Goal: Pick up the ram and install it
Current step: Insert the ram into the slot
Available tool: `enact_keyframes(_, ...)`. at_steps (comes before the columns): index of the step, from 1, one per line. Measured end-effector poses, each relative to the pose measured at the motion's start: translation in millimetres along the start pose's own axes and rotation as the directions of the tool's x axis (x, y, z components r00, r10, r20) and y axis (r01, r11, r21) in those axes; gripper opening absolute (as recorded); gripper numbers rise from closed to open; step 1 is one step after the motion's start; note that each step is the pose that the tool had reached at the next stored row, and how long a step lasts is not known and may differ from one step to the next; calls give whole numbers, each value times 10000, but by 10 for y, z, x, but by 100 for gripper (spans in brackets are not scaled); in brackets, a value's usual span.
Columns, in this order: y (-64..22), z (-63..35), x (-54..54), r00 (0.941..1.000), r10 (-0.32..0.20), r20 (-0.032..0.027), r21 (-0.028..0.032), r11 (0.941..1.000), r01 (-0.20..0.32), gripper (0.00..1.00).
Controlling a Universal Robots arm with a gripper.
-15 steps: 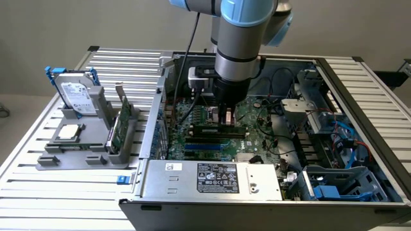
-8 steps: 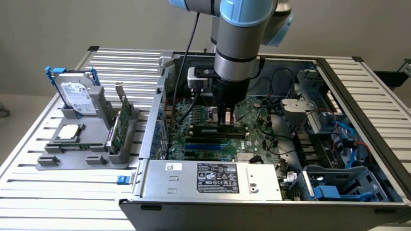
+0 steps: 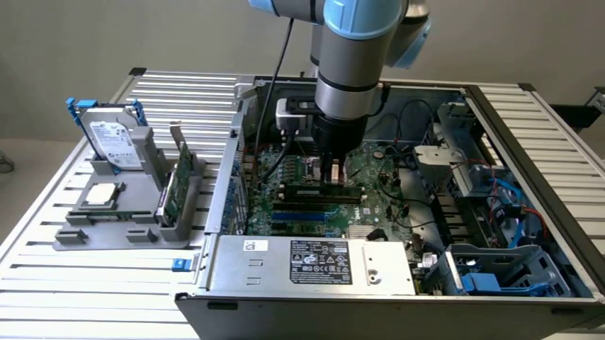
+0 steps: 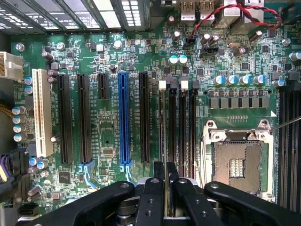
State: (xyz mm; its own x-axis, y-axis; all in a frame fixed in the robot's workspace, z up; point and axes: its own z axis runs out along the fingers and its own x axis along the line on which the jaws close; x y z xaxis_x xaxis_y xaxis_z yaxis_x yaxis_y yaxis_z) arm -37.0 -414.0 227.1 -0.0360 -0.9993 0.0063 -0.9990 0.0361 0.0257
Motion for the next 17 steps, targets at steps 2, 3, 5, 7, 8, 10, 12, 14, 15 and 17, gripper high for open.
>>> enact_keyframes(2,-6,-1,-1,10000,17,-1,-1,10000,-17,15)
enact_keyframes(3,-10,0,-2,10000,21,1,0,10000,-21,15)
enact_keyframes(5,-14,0,-2,10000,24,1,0,10000,-24,15)
enact_keyframes(7,-14,0,-3,10000,26,2,-3,10000,-26,15)
enact_keyframes(8,-15,0,-3,10000,25,1,-5,10000,-25,15)
enact_keyframes(10,-15,0,-3,10000,29,1,-6,10000,-29,15)
enact_keyframes(12,-15,-1,-3,10000,39,0,-8,10000,-39,15)
enact_keyframes(14,-15,0,-3,10000,53,0,-10,10000,-53,15)
enact_keyframes(15,-15,-1,-3,10000,62,0,-11,10000,-62,15)
enact_keyframes(17,-14,0,-3,10000,79,1,-14,10000,-79,15)
